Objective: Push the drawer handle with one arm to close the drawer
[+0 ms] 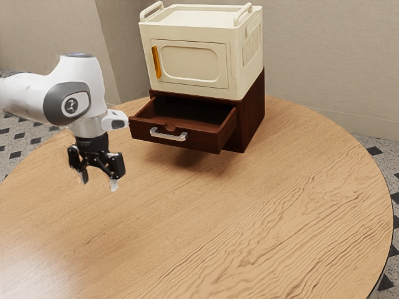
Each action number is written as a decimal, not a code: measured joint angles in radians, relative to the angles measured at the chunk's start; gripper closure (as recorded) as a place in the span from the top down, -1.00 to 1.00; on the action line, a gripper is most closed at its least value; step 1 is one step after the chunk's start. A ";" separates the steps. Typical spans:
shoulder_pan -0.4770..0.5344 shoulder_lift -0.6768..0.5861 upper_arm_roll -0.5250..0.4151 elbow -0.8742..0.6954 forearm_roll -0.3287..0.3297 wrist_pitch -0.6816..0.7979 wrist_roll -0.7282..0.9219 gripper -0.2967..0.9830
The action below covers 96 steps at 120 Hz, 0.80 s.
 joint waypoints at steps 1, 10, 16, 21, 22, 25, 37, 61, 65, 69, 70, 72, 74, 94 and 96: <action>-0.002 0.011 0.000 0.006 -0.003 0.010 -0.001 0.50; -0.015 0.093 -0.002 0.052 -0.029 0.108 -0.006 0.50; -0.023 0.124 -0.003 0.066 -0.051 0.175 -0.009 0.50; -0.031 0.143 -0.003 0.072 -0.065 0.221 -0.011 0.50; -0.033 0.146 -0.003 0.073 -0.067 0.230 -0.011 0.50; -0.037 0.154 -0.003 0.075 -0.072 0.252 -0.012 0.50; -0.048 0.197 -0.004 0.119 -0.087 0.319 -0.016 0.37; 0.000 0.320 -0.006 0.249 -0.094 0.385 0.010 -0.33; 0.005 0.343 -0.008 0.273 -0.095 0.391 0.016 -0.39; 0.008 0.367 -0.010 0.300 -0.098 0.395 0.022 -0.45; 0.008 0.372 -0.011 0.306 -0.099 0.396 0.023 -0.46; 0.009 0.383 -0.013 0.318 -0.101 0.398 0.026 -0.48; 0.010 0.394 -0.015 0.329 -0.103 0.399 0.029 -0.50; 0.071 0.465 -0.081 0.410 -0.111 0.406 0.059 -0.62; 0.094 0.470 -0.103 0.417 -0.111 0.407 0.062 -0.63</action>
